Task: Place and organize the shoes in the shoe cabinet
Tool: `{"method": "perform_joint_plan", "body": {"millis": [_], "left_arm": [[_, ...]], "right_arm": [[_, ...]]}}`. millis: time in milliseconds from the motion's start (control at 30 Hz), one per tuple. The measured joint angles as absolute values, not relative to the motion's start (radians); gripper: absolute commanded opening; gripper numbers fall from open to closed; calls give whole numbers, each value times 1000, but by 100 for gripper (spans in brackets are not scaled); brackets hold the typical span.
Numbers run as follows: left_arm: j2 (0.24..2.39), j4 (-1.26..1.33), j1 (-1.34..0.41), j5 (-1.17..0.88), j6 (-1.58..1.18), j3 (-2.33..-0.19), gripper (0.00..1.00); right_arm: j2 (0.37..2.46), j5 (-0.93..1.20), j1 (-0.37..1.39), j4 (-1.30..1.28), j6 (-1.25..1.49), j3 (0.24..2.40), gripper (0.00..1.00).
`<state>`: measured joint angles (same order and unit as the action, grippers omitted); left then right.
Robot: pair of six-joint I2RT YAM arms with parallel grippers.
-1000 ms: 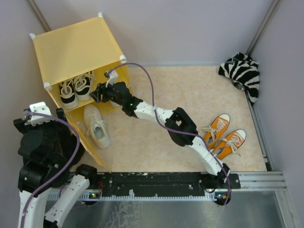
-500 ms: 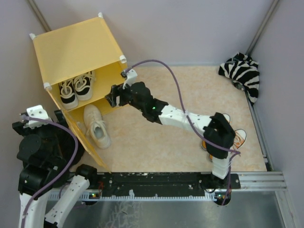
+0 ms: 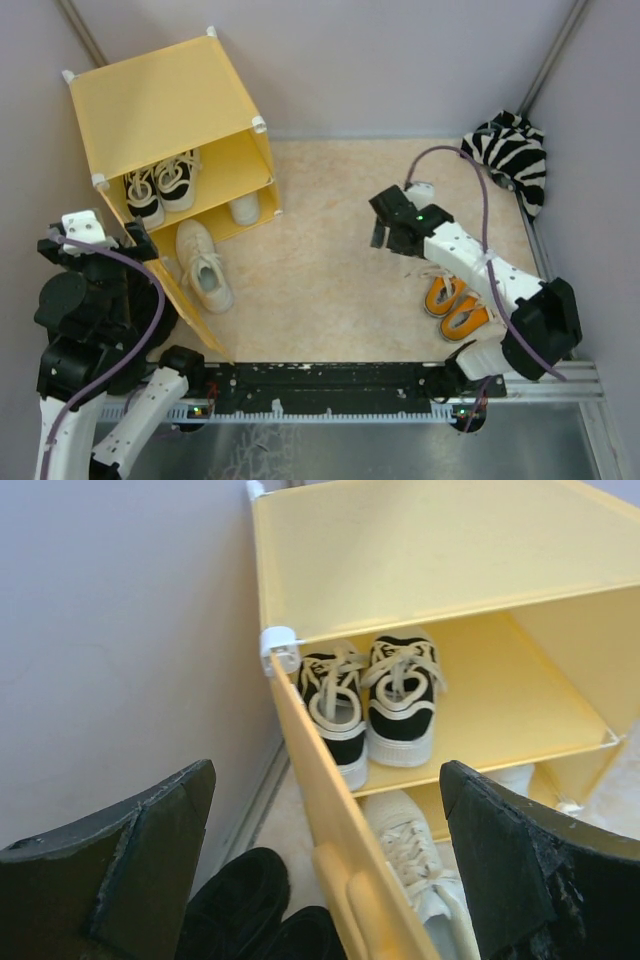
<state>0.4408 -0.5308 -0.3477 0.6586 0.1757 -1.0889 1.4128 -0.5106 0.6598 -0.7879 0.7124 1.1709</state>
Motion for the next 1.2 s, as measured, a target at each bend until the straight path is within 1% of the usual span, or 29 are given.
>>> {"method": "perform_joint_plan", "body": {"millis": [133,200,267,367,467,567,767,900,967,1033,1067,1100,1133,1200], "left_arm": [[448,-531,-352,599,150,-1089,99],[442,-530,-353,586,146,-1085,99],[430,-531,-354,576,141,-1074,99],[417,-531,-359,564,134,-1061,99],[412,-530,-366,560,134,-1052,99],[411,-530,-375,558,134,-1039,99],[412,-530,-380,555,134,-1016,99],[413,-530,-381,556,136,-1015,99],[419,-529,-384,556,139,-1015,99],[425,-528,-388,557,142,-1015,99],[429,-527,-389,558,144,-1015,99],[432,-525,-390,558,147,-1015,99],[435,-524,-391,558,150,-1015,99],[438,-523,-391,560,152,-1015,99]], "right_arm": [[1311,-519,563,-1055,863,1100,94],[1256,-510,517,-1132,903,1095,91],[1180,-496,413,-1176,927,1085,87],[1061,-465,245,-1208,948,1036,85],[997,-439,205,-1247,968,982,85],[1012,-406,199,-1241,970,945,85],[1122,-364,160,-1116,937,844,82],[1129,-334,117,-1057,928,772,80],[1129,-322,106,-1032,927,729,76],[1128,-314,99,-997,925,705,65],[1130,-311,96,-971,925,688,56],[1131,-311,94,-955,922,675,43],[1136,-312,89,-936,921,659,24],[1153,-308,80,-908,919,637,4]]}}
